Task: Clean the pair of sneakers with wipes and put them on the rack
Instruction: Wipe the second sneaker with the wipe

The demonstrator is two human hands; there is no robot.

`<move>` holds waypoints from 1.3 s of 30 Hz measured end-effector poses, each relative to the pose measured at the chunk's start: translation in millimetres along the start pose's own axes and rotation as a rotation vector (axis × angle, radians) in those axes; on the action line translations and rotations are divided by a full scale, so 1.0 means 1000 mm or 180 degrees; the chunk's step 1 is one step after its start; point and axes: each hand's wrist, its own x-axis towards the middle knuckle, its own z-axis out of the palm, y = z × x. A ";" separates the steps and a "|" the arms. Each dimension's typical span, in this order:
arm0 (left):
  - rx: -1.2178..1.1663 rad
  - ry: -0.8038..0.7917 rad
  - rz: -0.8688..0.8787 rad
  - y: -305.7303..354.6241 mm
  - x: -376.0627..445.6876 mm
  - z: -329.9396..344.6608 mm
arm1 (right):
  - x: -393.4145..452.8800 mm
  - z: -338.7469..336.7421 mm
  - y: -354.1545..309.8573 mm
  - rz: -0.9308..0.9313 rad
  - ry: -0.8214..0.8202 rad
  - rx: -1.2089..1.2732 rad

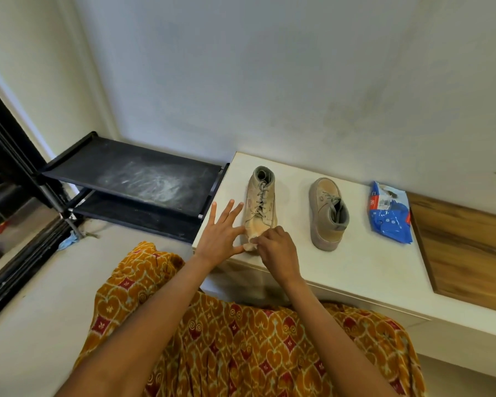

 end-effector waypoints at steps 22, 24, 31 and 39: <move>-0.0001 0.0115 0.0208 -0.004 0.005 -0.002 | 0.009 0.004 0.004 0.0643 -0.0209 0.0766; -0.0027 0.0182 0.0259 -0.004 0.006 -0.004 | 0.019 0.005 0.013 0.1016 -0.0208 0.0791; -0.0156 0.0199 -0.0142 0.005 0.038 -0.011 | 0.044 0.007 0.019 0.1286 -0.0371 0.0730; -0.0425 -0.0036 -0.0512 0.034 0.116 -0.026 | 0.010 0.023 -0.007 0.1475 0.0011 0.1205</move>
